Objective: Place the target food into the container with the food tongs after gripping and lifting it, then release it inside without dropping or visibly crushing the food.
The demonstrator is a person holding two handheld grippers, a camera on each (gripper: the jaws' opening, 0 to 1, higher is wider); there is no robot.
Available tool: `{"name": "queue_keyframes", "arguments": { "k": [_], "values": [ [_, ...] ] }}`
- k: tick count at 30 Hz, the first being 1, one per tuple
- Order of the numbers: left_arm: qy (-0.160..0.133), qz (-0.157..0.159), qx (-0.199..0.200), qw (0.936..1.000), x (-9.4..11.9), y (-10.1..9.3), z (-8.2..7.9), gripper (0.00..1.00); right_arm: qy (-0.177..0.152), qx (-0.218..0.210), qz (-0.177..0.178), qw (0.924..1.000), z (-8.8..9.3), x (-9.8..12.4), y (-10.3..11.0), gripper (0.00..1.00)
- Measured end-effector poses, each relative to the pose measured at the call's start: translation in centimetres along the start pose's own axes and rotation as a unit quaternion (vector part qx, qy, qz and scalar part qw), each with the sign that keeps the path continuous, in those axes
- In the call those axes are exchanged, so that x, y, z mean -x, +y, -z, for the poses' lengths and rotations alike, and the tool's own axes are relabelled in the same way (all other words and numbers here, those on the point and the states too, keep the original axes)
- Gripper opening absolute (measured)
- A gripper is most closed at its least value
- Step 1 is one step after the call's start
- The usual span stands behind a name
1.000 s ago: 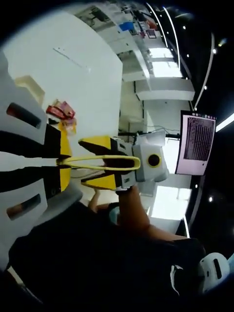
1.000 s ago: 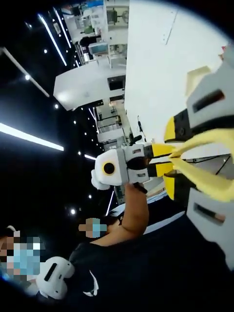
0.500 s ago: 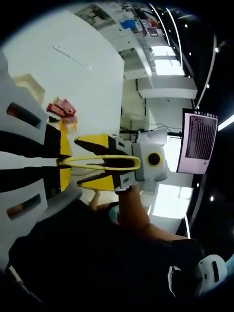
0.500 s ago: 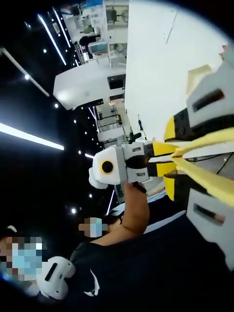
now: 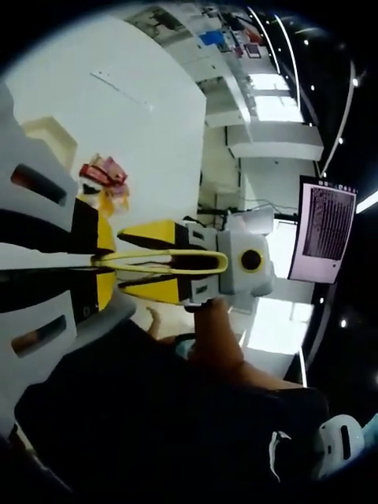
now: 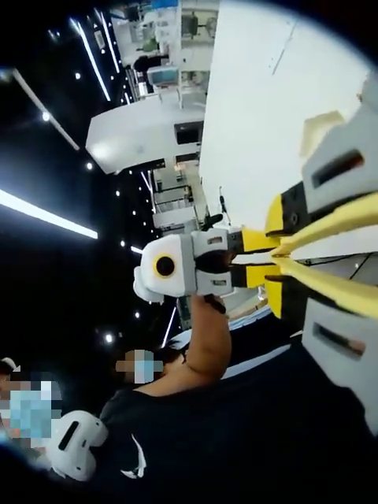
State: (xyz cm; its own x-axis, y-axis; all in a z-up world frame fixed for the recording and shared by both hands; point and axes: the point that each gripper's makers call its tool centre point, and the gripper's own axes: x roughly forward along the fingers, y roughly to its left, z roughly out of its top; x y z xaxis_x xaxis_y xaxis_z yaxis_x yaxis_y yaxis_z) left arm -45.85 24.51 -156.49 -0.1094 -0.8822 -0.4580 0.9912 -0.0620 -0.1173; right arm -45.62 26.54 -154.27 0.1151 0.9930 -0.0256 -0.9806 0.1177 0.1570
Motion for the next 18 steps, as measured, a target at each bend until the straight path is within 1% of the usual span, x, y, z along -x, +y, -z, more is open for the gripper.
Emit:
{"name": "queue_keyframes", "arguments": {
  "k": [2,5,8,10,15,17,18],
  "values": [
    [0.007,-0.001,-0.004,1.0,-0.05,-0.03,0.11,0.01,0.006,0.002,0.001,1.0,0.18,-0.02,-0.02,0.19],
    [0.005,-0.003,-0.001,1.0,0.12,0.13,0.01,0.02,0.003,0.0,0.004,1.0,0.05,0.0,-0.13,0.19],
    [0.007,-0.001,0.0,1.0,0.11,0.04,0.06,0.02,0.011,-0.004,0.004,0.9999,0.25,0.02,-0.12,0.19],
    [0.009,-0.002,-0.001,1.0,0.05,0.06,0.14,0.02,0.016,0.001,0.004,0.9999,0.39,0.03,-0.11,0.19],
    [0.009,-0.001,0.004,1.0,0.01,0.0,0.13,0.02,0.014,-0.006,0.002,0.9999,0.48,0.09,-0.08,0.19],
    [0.015,0.0,0.003,0.9999,-0.08,0.0,0.32,0.01,0.019,-0.008,0.006,0.9998,0.69,0.01,-0.04,0.19],
    [0.016,0.0,0.004,0.9999,-0.08,0.02,0.37,0.01,0.019,0.001,0.013,0.9997,0.69,0.0,-0.12,0.18]
  ]
}}
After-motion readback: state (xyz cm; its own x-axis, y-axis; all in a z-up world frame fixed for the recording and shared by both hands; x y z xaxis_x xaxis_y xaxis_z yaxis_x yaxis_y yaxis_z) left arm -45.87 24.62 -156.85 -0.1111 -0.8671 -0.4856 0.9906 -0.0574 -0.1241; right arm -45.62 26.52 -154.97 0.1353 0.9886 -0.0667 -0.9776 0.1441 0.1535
